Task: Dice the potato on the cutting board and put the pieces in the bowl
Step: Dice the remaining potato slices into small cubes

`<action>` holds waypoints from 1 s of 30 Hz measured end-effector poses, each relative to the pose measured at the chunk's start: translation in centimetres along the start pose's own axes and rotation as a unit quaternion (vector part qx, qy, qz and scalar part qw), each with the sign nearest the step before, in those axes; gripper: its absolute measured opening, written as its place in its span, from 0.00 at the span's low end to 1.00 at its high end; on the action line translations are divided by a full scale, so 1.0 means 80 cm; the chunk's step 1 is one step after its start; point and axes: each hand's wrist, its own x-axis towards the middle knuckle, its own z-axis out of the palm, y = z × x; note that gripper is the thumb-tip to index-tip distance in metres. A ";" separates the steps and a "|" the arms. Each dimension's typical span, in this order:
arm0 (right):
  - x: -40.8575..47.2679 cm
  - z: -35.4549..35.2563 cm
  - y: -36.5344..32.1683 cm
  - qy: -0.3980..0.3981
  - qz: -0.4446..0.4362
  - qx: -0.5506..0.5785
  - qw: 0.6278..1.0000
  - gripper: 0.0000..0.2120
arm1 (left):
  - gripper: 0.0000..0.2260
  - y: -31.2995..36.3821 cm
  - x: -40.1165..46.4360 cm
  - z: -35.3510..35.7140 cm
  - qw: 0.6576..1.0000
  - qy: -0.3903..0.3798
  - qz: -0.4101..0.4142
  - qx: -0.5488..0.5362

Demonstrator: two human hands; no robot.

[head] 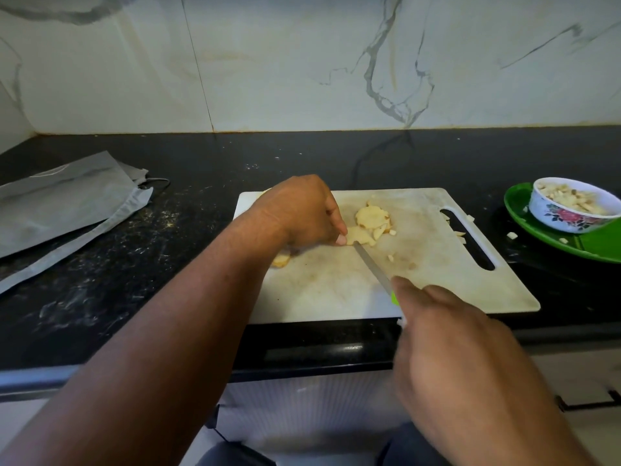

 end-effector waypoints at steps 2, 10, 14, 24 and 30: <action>-0.009 -0.011 0.004 -0.006 -0.006 -0.010 1.000 0.29 | 0.05 -0.003 0.001 0.000 1.000 0.003 -0.001 0.004; 0.040 0.005 -0.015 0.020 0.026 0.002 0.999 0.25 | 0.05 -0.002 0.000 0.002 1.000 0.013 -0.007 0.018; 0.024 0.005 -0.017 -0.001 0.009 0.010 1.000 0.27 | 0.04 -0.006 0.002 0.000 1.000 0.004 -0.005 0.005; -0.002 -0.034 0.029 0.040 0.056 0.038 0.997 0.24 | 0.02 -0.015 -0.002 -0.010 0.995 -0.035 0.090 -0.016; 0.020 -0.021 0.061 0.062 0.088 0.086 0.990 0.22 | 0.14 -0.008 -0.005 -0.008 0.987 -0.029 0.160 -0.002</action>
